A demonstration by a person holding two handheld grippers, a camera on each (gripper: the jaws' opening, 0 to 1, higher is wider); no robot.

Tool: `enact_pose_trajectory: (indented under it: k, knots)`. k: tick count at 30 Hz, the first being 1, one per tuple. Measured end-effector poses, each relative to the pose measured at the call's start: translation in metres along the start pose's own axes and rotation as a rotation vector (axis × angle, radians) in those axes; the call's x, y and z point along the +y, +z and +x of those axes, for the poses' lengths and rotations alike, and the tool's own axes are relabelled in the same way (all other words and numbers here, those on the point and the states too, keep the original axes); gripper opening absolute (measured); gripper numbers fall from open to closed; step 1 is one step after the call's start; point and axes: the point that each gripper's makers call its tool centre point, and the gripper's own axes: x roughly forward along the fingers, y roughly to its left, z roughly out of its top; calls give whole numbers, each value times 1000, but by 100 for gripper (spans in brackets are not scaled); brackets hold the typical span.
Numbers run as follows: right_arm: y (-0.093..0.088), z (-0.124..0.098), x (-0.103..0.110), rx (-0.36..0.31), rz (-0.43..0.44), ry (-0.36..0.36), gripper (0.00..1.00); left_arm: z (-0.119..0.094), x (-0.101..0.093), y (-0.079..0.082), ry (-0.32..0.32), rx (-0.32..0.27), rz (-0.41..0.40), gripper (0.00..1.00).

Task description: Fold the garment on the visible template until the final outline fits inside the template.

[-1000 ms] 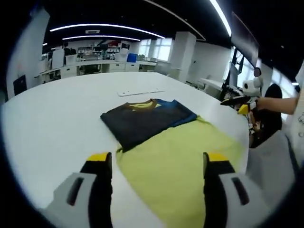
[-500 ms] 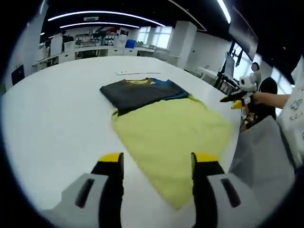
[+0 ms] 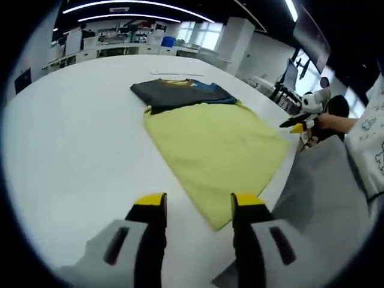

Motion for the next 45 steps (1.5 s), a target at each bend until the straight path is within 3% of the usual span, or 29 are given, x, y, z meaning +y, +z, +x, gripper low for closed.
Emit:
enact_pose_trajectory:
  k: [2, 6, 13, 20, 24, 26, 31, 35, 39, 45]
  knots:
    - [-4, 1, 3, 13, 16, 7, 42, 0, 1, -4, -4, 8, -20, 31]
    - [-11, 1, 7, 46, 31, 31, 34, 5, -21, -15, -14, 60, -27, 26]
    - [-21, -1, 10, 71, 101, 71, 14, 8, -33, -24, -24, 78, -73, 21]
    - [-28, 3, 8, 86, 144, 75, 12, 8, -43, -22, -49, 85, -107, 16]
    - [-24, 10, 9, 70, 192, 90, 8, 8, -38, -24, -50, 94, -106, 9]
    - [-25, 13, 10, 77, 195, 94, 4, 8, -41, -24, -55, 98, -140, 6]
    - [-27, 17, 11, 105, 228, 108, 0, 10, -40, -26, -53, 105, -122, 0]
    - [-22, 10, 14, 98, 224, 127, 0, 4, -43, -23, -54, 104, -89, 0]
    - [-19, 1, 24, 97, 234, 156, 0, -5, -47, -19, -77, 78, -134, 0]
    - [-19, -17, 33, 78, 245, 166, 0, -24, -60, -11, -111, 56, -131, 0]
